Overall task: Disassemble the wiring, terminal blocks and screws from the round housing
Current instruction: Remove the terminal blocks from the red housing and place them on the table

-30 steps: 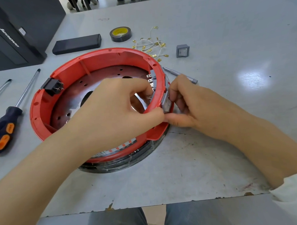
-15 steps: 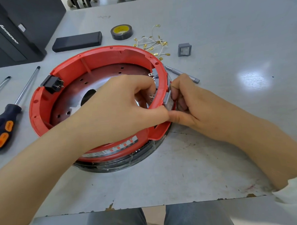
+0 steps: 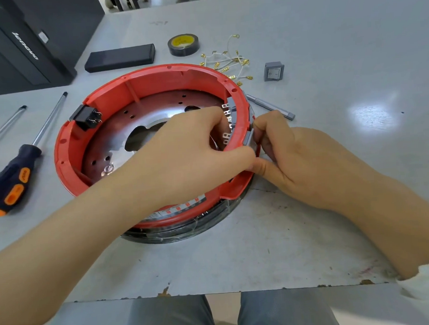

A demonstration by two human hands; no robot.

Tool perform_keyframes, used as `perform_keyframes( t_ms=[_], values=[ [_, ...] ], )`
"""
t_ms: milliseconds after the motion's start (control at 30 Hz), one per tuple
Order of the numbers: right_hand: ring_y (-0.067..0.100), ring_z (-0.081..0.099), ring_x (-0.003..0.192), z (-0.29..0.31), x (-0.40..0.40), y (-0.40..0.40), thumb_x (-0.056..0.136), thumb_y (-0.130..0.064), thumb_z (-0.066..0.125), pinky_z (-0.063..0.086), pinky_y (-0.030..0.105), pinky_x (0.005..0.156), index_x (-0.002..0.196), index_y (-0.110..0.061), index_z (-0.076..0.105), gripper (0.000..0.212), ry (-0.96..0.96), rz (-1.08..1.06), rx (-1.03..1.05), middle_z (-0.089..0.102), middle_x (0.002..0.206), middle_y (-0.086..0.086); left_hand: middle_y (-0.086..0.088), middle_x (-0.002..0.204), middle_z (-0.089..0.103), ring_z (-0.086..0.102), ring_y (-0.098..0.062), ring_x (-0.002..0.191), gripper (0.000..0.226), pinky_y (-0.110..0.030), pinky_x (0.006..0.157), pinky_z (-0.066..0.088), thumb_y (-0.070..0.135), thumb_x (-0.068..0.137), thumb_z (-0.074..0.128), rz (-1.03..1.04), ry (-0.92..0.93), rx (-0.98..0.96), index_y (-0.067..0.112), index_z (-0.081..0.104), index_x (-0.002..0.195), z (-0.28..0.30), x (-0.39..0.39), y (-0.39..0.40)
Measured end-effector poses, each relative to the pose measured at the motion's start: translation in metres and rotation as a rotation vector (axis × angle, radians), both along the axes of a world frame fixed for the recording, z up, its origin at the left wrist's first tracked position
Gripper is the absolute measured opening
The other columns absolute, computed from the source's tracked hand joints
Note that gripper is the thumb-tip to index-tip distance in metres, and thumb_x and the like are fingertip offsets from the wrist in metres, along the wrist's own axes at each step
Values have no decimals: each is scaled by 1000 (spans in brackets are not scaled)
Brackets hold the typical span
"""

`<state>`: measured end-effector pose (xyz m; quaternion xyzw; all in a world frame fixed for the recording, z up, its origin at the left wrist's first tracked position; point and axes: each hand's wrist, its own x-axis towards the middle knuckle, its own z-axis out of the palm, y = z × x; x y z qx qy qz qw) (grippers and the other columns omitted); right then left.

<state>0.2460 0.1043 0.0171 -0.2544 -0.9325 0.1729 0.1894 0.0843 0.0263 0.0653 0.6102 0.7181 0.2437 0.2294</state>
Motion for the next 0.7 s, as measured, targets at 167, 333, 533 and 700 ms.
perform_keyframes(
  t_ms=[167, 333, 533, 700],
  values=[
    [24, 48, 42, 3, 8, -2, 90, -55, 27, 44, 36, 44, 99, -13, 54, 51, 13, -12, 169, 43, 56, -12, 12, 75, 61, 54, -2, 62, 62, -20, 51, 39, 83, 54, 54, -27, 141, 11, 24, 57, 74, -3, -3, -3],
    [9, 41, 46, 0, 7, 0, 89, -54, 43, 43, 31, 46, 92, -18, 57, 39, 101, -30, 134, 46, 58, -12, 4, 71, 60, 55, -5, 71, 48, -21, 62, 44, 65, 53, 63, -73, 220, 31, 21, 58, 72, -6, -5, 1],
    [11, 49, 57, -5, 3, 2, 84, -50, 49, 45, 30, 49, 86, -23, 51, 27, 151, -22, 7, 51, 62, -11, 4, 78, 53, 54, -12, 77, 31, -35, 70, 47, 44, 62, 56, -125, 212, 102, 15, 60, 73, -5, -6, 1],
    [14, 46, 54, -6, 0, 3, 79, -46, 52, 41, 30, 48, 83, -21, 48, 26, 183, -9, -66, 45, 58, -9, 0, 78, 52, 56, -19, 79, 31, -43, 71, 48, 36, 64, 57, -150, 155, 94, 7, 62, 76, -4, -5, 3]
  ],
)
